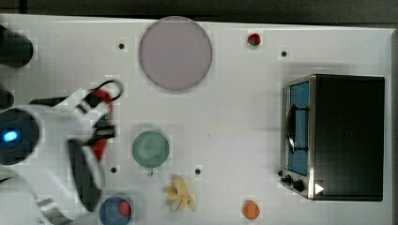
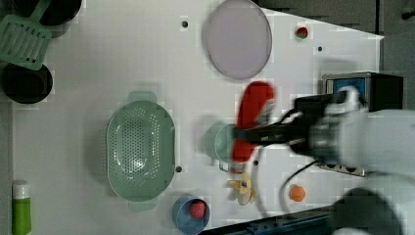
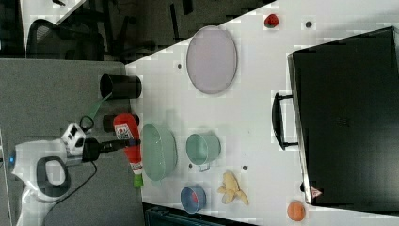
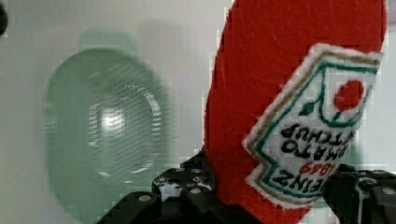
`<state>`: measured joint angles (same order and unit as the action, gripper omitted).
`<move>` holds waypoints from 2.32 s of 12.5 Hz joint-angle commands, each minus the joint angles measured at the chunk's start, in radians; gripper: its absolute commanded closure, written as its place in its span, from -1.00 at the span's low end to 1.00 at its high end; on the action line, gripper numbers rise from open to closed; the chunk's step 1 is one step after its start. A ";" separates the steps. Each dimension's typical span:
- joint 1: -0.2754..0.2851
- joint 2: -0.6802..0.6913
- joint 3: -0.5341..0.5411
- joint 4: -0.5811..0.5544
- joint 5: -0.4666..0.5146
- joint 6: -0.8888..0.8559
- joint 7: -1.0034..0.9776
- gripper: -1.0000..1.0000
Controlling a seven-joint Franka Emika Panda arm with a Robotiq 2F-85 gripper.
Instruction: Pick Ketchup from the table and place it in strainer.
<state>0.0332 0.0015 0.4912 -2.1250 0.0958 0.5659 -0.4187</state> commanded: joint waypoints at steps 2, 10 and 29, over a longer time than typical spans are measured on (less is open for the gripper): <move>0.051 0.160 0.092 -0.012 0.003 0.228 0.308 -0.26; 0.103 0.483 0.115 0.028 -0.003 0.560 0.359 -1.00; -0.070 -0.109 -0.333 0.324 -0.008 -0.431 0.534 -1.00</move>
<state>0.0206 -0.1099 0.2194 -1.8096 0.0868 0.1493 0.0811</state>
